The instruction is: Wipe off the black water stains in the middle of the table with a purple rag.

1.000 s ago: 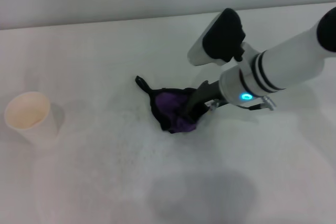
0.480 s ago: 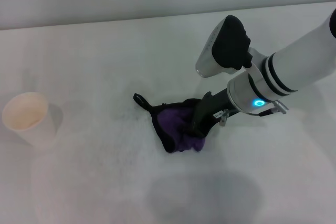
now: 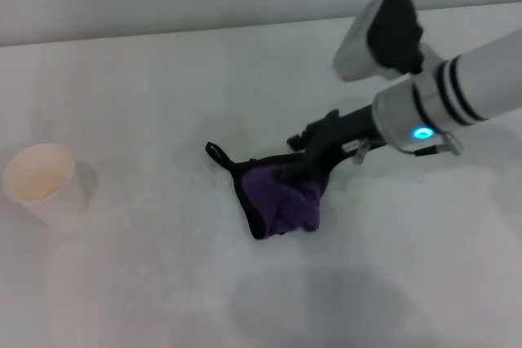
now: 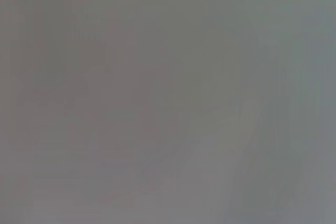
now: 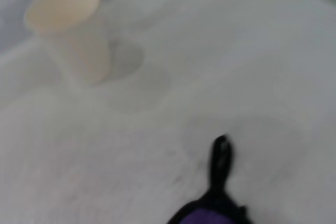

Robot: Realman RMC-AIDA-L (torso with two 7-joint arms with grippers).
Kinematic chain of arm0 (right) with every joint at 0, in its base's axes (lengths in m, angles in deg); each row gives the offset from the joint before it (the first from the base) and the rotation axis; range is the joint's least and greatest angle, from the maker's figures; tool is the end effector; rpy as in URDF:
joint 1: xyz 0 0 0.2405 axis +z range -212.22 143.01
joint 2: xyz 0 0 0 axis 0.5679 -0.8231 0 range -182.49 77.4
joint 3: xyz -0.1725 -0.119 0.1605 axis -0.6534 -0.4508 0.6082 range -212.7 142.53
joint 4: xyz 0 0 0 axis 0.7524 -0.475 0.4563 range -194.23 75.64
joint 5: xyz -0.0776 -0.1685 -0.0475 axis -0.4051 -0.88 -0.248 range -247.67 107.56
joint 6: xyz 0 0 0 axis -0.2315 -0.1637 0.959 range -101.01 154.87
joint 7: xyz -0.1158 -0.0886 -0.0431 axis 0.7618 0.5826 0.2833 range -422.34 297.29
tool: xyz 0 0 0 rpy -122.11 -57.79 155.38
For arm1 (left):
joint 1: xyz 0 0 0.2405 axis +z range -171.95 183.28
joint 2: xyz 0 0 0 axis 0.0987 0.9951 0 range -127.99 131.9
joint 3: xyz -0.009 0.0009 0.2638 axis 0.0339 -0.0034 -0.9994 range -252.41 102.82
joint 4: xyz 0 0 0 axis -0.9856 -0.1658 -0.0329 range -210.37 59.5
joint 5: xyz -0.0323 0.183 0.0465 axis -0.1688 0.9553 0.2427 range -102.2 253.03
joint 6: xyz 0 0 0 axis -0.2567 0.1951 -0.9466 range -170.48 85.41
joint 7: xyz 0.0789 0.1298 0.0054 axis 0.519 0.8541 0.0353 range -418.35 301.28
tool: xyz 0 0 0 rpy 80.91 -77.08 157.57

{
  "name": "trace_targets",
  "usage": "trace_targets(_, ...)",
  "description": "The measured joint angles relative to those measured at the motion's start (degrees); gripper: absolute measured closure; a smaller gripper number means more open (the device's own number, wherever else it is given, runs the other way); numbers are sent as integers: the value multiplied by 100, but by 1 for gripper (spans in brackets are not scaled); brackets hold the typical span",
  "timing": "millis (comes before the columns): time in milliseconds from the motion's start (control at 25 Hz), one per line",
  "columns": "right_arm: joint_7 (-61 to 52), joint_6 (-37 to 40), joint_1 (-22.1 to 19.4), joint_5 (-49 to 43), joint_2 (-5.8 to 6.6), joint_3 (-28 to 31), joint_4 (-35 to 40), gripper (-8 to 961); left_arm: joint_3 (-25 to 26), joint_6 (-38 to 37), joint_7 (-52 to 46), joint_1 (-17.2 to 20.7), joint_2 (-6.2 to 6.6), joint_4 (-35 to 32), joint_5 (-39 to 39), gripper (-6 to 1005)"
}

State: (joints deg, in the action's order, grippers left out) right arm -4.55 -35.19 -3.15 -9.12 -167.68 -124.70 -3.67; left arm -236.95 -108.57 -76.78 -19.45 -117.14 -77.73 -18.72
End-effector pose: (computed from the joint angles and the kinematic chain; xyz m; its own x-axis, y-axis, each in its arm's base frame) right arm 0.2235 0.3486 -0.0627 0.8697 -0.4932 -0.0184 -0.4786 -0.8338 -0.2751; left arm -0.3720 0.3201 0.0258 0.5670 -0.0119 0.8236 0.8170 0.1356 -0.5605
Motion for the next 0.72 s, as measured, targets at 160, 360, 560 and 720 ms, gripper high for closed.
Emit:
trace_targets(160,409,-21,-313,381,-15,576,182,204,0,1,-2,-11,0,18,0,106)
trace_targets(360,2009,56,-747,2261,-21,1485,-284,100,0,6,-3,-24,0,19,0,106)
trace_targets(560,4610,-166,-1019,5370,-22,2474,-1963,102,0,9,-1,-26,0,19,-62,106)
trace_targets(720,6733,-857,-1034,6979,-24,3041,-3448,104,0,11,-2,-23,0,18,-75,107)
